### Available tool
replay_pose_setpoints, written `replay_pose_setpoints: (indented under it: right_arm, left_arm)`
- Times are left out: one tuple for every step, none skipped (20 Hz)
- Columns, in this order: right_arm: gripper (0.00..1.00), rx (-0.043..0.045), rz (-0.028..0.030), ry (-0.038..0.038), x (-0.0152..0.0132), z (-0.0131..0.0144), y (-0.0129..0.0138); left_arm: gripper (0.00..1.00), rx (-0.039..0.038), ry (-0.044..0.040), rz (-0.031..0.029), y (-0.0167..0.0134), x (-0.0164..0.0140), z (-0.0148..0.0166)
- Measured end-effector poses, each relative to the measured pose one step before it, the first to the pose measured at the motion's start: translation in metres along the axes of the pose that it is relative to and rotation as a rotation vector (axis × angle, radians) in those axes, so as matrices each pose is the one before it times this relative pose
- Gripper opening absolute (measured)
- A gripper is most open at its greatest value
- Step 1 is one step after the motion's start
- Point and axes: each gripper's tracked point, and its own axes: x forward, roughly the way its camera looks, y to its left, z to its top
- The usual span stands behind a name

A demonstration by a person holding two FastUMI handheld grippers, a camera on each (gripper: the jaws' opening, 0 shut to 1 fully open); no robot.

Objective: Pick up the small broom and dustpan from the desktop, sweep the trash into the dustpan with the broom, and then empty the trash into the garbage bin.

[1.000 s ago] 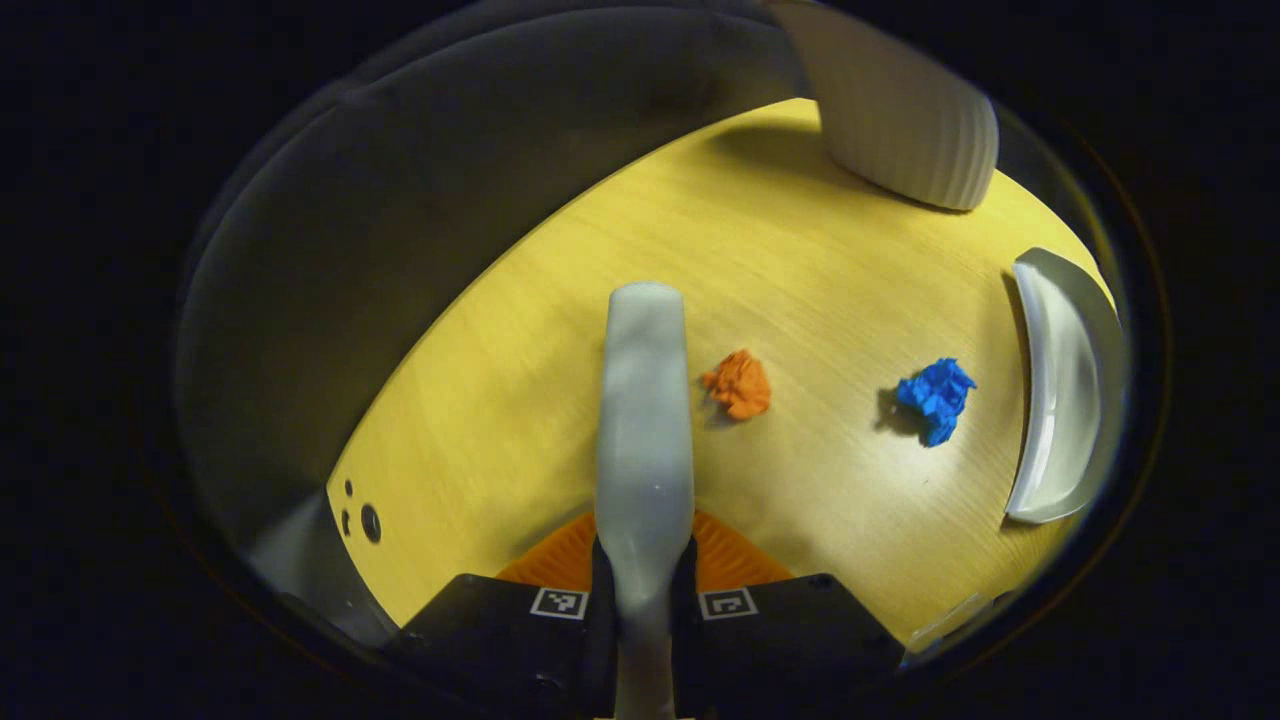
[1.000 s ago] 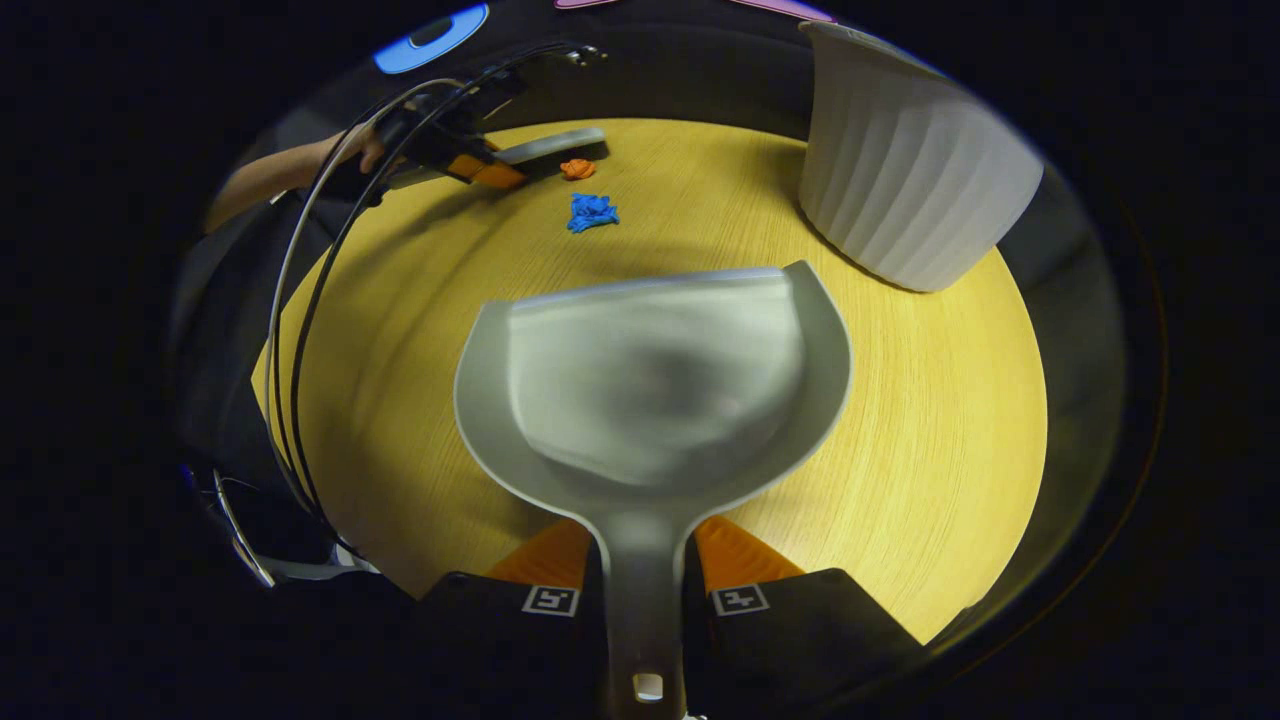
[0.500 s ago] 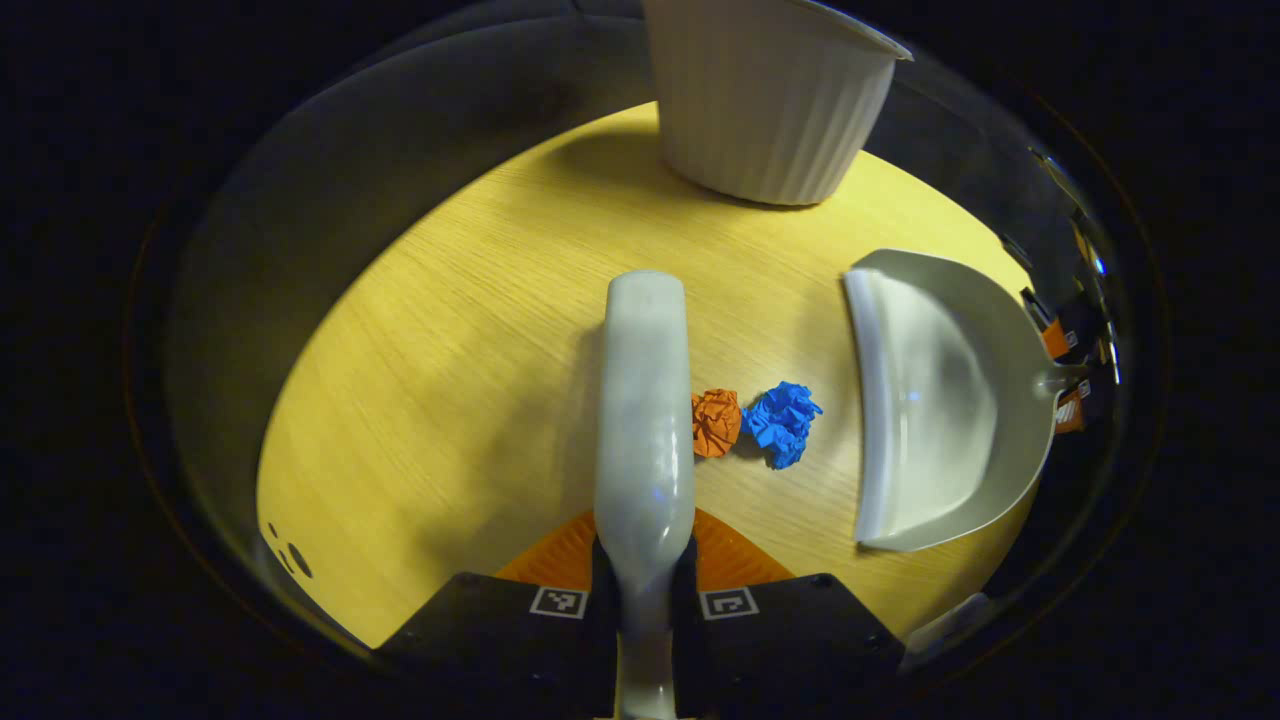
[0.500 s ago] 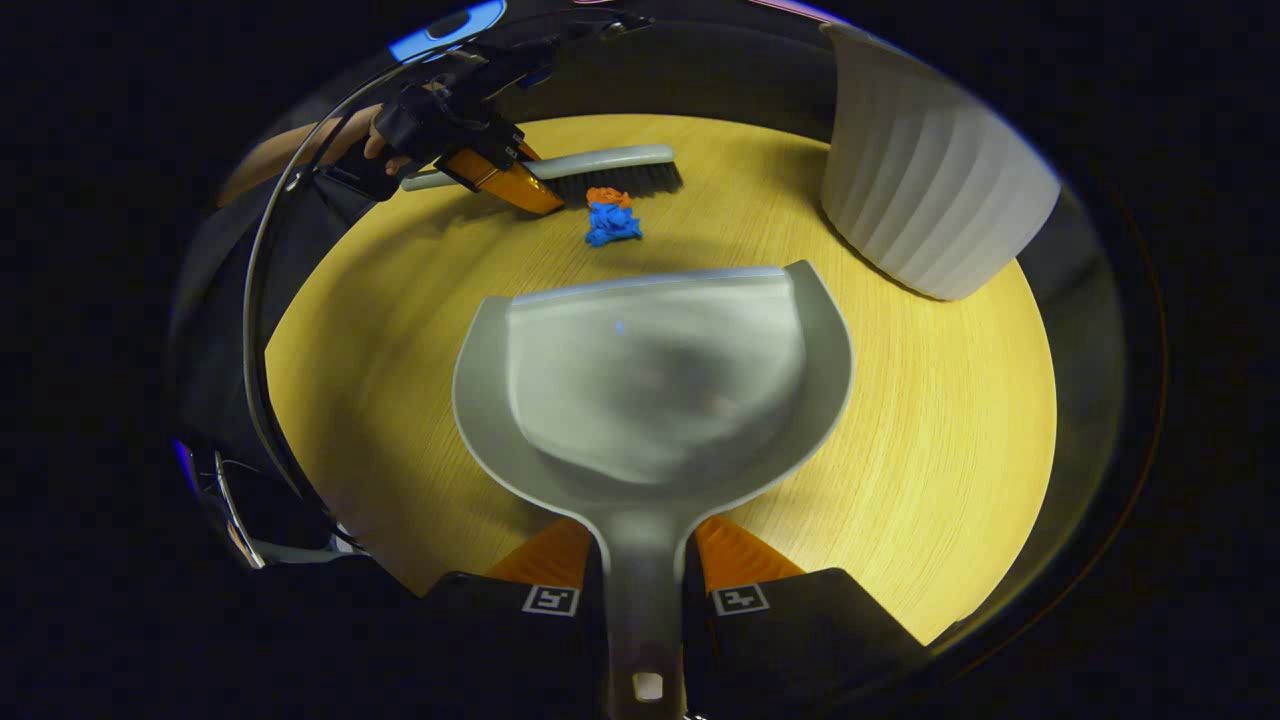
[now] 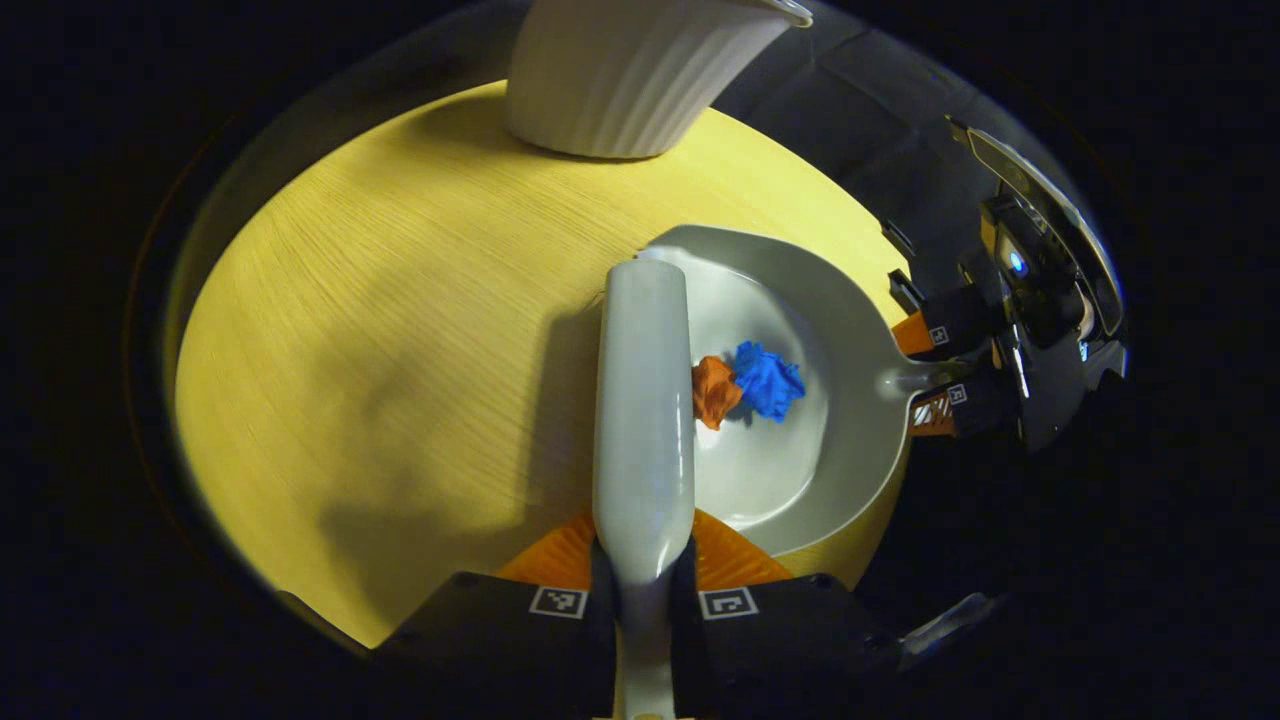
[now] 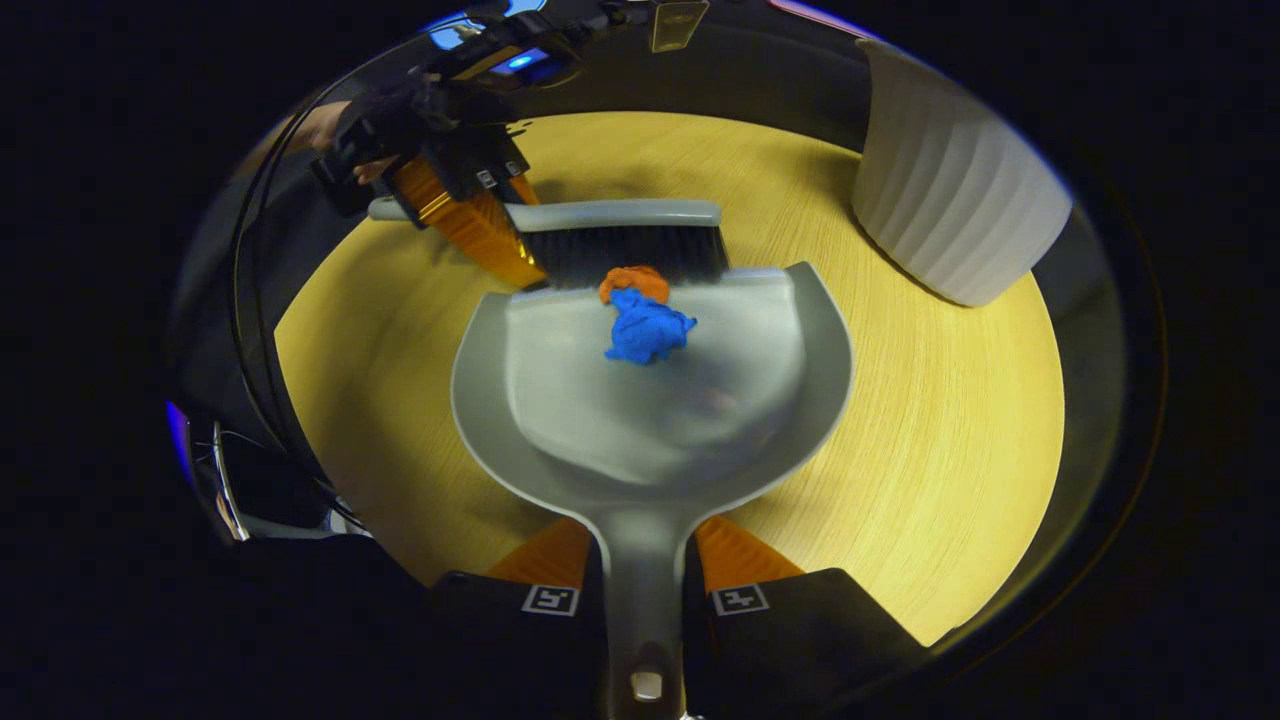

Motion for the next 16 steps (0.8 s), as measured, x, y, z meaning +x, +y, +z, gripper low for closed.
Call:
replay_pose_setpoints:
  right_arm:
    - [0.29,0.01259,-0.00396,-0.00860,-0.00121,0.00309,-0.00107]
    - [0.33,0.00458,-0.00754,-0.00800,0.00020,0.00159,-0.00047]
    - [0.33,-0.00290,-0.00826,-0.00565,0.00172,-0.00182,-0.00120]
    - [0.33,-0.00404,-0.00609,-0.00443,0.00106,-0.00033,-0.00070]
    - [0.37,0.00212,-0.00190,-0.00384,-0.00028,-0.00091,0.00057]
    - [0.33,0.01030,0.00073,-0.00485,-0.00128,0.00229,0.00169]
    - [0.29,0.01481,0.00205,-0.00415,0.00125,-0.00335,-0.00160]
    - [0.33,0.01462,-0.00316,-0.00718,0.00038,-0.00034,-0.00093]
    - [0.29,0.00943,-0.00843,-0.00902,-0.00182,0.00103,-0.00164]
    - [0.33,0.00996,-0.01217,-0.00959,-0.00457,0.00100,-0.00154]
    - [0.33,0.01523,-0.01428,-0.00831,-0.00857,0.00098,0.00108]
    - [0.33,0.02342,-0.01521,-0.00875,-0.00936,0.00036,-0.00213]
    - [0.33,0.02826,-0.01459,-0.00675,-0.01020,-0.00138,-0.00334]
    - [0.37,0.02679,-0.01472,-0.00505,-0.01025,-0.00041,-0.00524]
    - [0.37,0.01882,-0.01834,-0.00838,-0.01210,-0.00219,-0.00907]
    - [0.37,0.01229,-0.02728,-0.01484,-0.00927,0.00139,-0.00859]
  left_arm:
    - [0.26,-0.00779,-0.00023,-0.02101,-0.01083,-0.00172,-0.00039]
    - [0.24,-0.00138,-0.00212,-0.00068,-0.00651,0.00025,-0.00121]
    - [0.27,0.00699,-0.01151,0.03265,-0.00114,0.00000,0.00139]
    - [0.27,0.01079,-0.01130,0.04541,0.00160,0.00018,0.00079]
    - [0.26,0.01047,-0.01726,0.04012,0.00055,-0.00265,0.00181]
    - [0.26,0.00345,-0.02494,0.02968,-0.00110,-0.00287,0.00242]
    - [0.26,-0.00444,-0.02681,0.02320,-0.00224,-0.00549,0.00283]
    - [0.27,-0.00894,-0.03231,0.02893,-0.00032,-0.00549,0.00158]
    - [0.27,-0.00706,-0.02380,0.02519,-0.00086,-0.00524,-0.00047]
    - [0.27,-0.00681,-0.02437,0.02950,-0.00091,-0.00425,-0.00440]
    - [0.27,-0.01146,-0.02278,0.02898,0.00101,-0.00561,-0.00433]
    - [0.25,-0.02060,-0.02735,0.02022,0.00258,-0.00080,-0.00388]
    - [0.24,-0.03110,-0.02461,0.01874,0.00111,-0.00271,-0.00538]
    - [0.27,-0.03917,-0.01975,0.01100,0.00288,-0.00543,-0.00542]
    - [0.26,-0.03938,-0.00947,0.00510,0.00343,-0.00007,-0.00483]
    - [0.26,-0.03387,-0.00491,0.01038,0.00113,0.00582,-0.00849]
